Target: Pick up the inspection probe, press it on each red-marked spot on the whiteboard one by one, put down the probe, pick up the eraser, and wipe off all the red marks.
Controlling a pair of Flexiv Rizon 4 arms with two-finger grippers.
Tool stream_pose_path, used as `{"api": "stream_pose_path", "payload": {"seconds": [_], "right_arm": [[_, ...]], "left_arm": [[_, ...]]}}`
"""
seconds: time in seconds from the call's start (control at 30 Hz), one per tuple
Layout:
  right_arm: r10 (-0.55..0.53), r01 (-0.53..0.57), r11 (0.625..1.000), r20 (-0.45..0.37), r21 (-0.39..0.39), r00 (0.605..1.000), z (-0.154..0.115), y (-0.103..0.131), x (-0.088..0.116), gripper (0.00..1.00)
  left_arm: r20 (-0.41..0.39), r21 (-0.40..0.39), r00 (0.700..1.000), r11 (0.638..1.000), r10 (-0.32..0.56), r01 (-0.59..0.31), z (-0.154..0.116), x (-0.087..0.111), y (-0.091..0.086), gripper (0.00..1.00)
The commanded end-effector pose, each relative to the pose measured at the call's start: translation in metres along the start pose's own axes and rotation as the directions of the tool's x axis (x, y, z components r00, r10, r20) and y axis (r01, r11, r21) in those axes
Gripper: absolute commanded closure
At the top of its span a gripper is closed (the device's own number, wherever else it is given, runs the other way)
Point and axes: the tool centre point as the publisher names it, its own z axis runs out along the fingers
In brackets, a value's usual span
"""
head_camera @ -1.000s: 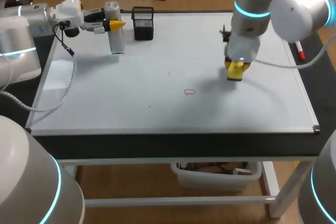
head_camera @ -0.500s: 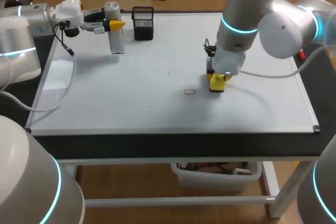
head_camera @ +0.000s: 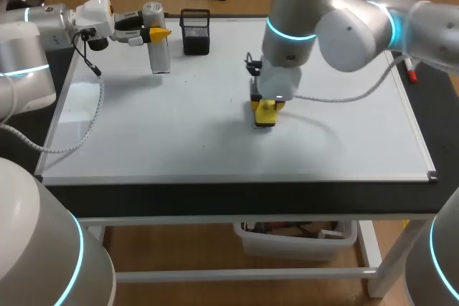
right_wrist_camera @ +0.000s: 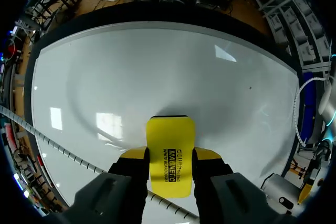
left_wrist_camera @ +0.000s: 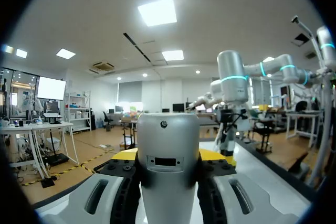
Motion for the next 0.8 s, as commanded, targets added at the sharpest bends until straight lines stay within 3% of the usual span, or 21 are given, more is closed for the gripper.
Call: {"api": "stream_pose_path", "payload": {"seconds": [0.03, 0.47, 0.8], "right_arm": [[0.001, -0.002, 1.0, -0.032, -0.016, 0.999, 0.006, -0.005, -0.018, 1.0], [-0.022, 0.021, 0.999, -0.033, -0.035, 0.999, 0.013, 0.006, -0.039, 1.0], [-0.01, 0.009, 1.0, -0.036, -0.028, 0.999, 0.016, 0.012, -0.031, 1.0]], "left_arm": [[-0.003, 0.003, 1.0, 1.0, 0.002, -0.002, 0.0, -0.001, 0.0, 1.0], [-0.003, 0.003, 1.0, 1.0, 0.002, -0.002, 0.0, -0.001, 0.0, 1.0], [-0.003, 0.003, 1.0, 1.0, 0.002, -0.002, 0.0, -0.001, 0.0, 1.0]]}}
